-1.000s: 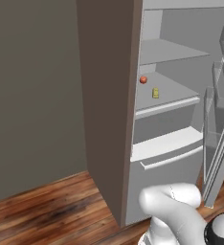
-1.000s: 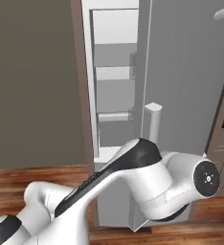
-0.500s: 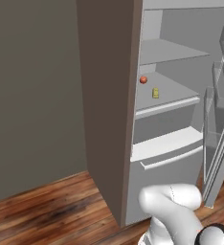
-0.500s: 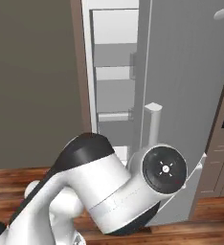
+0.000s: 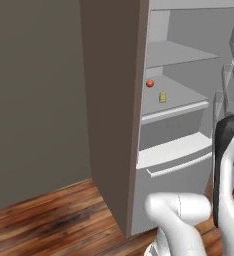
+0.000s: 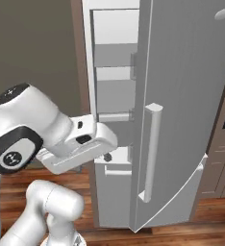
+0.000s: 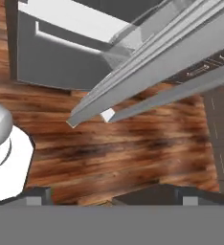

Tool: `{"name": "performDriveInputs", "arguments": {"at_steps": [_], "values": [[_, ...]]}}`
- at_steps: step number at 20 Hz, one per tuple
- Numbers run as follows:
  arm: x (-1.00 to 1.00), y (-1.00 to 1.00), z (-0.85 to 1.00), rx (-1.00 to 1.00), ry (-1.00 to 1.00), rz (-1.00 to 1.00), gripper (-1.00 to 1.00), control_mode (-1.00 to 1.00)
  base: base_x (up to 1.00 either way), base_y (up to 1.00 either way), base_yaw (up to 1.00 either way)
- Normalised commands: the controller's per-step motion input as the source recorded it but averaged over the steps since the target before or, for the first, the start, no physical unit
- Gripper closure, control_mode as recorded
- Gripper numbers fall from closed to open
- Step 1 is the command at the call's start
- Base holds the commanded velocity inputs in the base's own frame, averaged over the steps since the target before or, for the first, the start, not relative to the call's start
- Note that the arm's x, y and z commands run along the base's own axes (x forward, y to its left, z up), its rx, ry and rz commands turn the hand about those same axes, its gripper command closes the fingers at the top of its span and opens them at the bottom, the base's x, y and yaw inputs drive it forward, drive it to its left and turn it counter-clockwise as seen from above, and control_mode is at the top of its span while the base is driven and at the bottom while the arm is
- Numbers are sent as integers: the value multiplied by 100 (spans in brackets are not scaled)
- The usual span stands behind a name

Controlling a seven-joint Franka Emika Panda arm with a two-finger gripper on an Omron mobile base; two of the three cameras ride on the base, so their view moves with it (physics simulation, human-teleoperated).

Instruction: Retrieve the butter from the fridge and place it on a plate on the dining table. Then retrieve the butter knife by the fridge and place it near the plate.

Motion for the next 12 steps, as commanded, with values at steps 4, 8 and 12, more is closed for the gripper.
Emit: {"name": "performDriveInputs", "arguments": {"at_steps": [4,8,12], "values": [[35,94,0,-58,53,-11,-100,-100,0,0,0],[36,29,0,-40,46,-2,-100,-100,0,0,0],[52,-20,-11,-18,21,-5,-100,-100,0,0,0]]}}
